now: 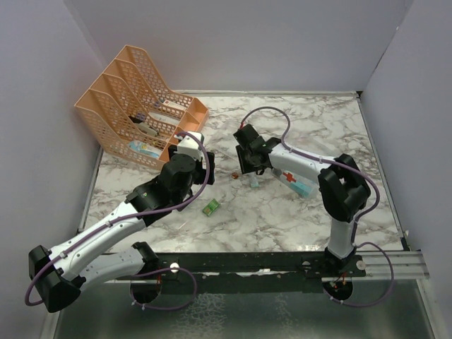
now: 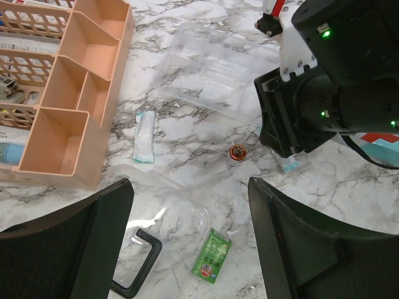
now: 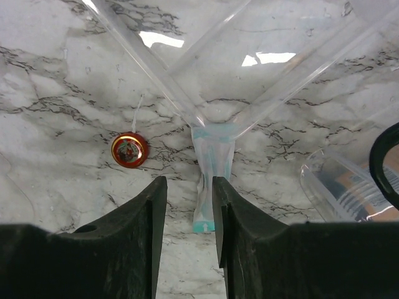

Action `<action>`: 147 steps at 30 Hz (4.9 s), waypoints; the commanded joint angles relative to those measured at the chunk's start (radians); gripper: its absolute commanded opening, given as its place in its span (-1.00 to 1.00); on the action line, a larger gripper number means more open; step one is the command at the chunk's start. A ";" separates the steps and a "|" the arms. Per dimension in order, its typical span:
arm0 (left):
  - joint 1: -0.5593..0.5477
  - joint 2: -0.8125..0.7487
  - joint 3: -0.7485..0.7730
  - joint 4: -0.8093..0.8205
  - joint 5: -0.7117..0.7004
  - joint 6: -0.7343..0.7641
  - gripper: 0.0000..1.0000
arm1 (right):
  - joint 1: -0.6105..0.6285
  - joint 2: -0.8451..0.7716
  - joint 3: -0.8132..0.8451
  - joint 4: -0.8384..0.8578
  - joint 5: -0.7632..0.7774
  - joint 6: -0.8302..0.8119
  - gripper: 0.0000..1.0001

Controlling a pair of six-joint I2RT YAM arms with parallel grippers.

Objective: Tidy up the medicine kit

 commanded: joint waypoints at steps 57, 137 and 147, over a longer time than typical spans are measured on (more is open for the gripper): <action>0.005 -0.023 -0.017 0.022 0.028 -0.019 0.55 | -0.018 0.163 0.260 -0.195 0.487 0.794 -0.89; 0.358 0.986 0.396 -0.008 0.211 0.020 -0.45 | -0.023 -0.552 -0.422 0.109 -0.238 0.304 -0.45; 0.365 1.021 0.396 -0.006 0.176 0.021 -0.64 | -0.023 -0.535 -0.405 0.106 -0.229 0.298 -0.46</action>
